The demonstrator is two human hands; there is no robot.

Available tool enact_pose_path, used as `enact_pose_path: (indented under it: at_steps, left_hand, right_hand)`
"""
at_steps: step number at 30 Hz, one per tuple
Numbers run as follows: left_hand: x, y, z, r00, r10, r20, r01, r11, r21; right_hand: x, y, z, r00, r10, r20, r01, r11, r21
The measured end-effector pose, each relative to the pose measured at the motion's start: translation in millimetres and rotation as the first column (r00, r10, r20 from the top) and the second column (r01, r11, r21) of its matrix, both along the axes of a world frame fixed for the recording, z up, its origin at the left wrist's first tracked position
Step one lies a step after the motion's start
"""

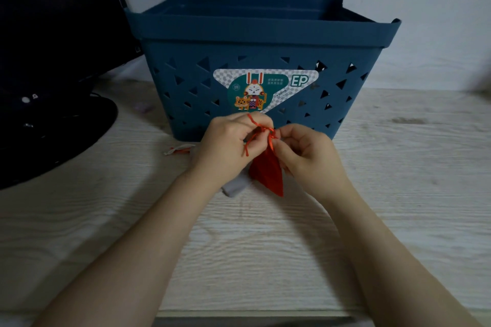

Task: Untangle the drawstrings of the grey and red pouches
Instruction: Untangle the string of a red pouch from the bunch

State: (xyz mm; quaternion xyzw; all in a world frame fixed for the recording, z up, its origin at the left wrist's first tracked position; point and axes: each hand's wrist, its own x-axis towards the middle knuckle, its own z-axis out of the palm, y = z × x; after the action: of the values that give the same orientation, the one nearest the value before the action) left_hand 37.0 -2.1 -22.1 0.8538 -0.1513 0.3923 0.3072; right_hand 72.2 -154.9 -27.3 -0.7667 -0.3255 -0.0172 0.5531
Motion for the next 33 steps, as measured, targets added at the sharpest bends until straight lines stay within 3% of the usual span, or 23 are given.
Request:
enact_pose_path:
  at_steps: [3,8,12,19,23,33]
  left_hand:
    - [-1.1,0.8,0.3,0.999,0.033,0.012,-0.034,0.999,0.031]
    - [-2.8,-2.3,0.7,1.0,0.004,-0.003,-0.004,0.999,0.032]
    - [-3.8,-6.2,-0.4,1.0,0.03,-0.001,-0.03,0.997,0.072]
    - [-2.6,-5.0,-4.8,0.992,0.122,0.043,-0.126,0.986,0.109]
    - [-4.7,-5.4,-5.5,0.997,0.073,-0.006,-0.073,0.997,0.033]
    - [-3.7,-4.9,-5.1,0.997,0.08,-0.014,-0.079,0.996,0.044]
  right_hand:
    - [-2.7,1.5,1.1,1.0,-0.016,-0.023,0.017,0.999,0.028]
    - [-8.2,5.5,9.5,0.937,0.061,-0.344,0.025,0.97,0.242]
    - [-8.8,4.2,10.5,0.886,0.126,-0.446,0.041,0.938,0.346]
    - [-7.7,6.3,8.3,0.88,0.134,-0.456,0.038,0.936,0.349]
    - [-8.1,3.6,11.5,0.876,0.144,-0.46,0.033,0.935,0.354]
    - [-7.0,-0.2,14.9,0.902,0.139,-0.409,-0.019,0.959,0.283]
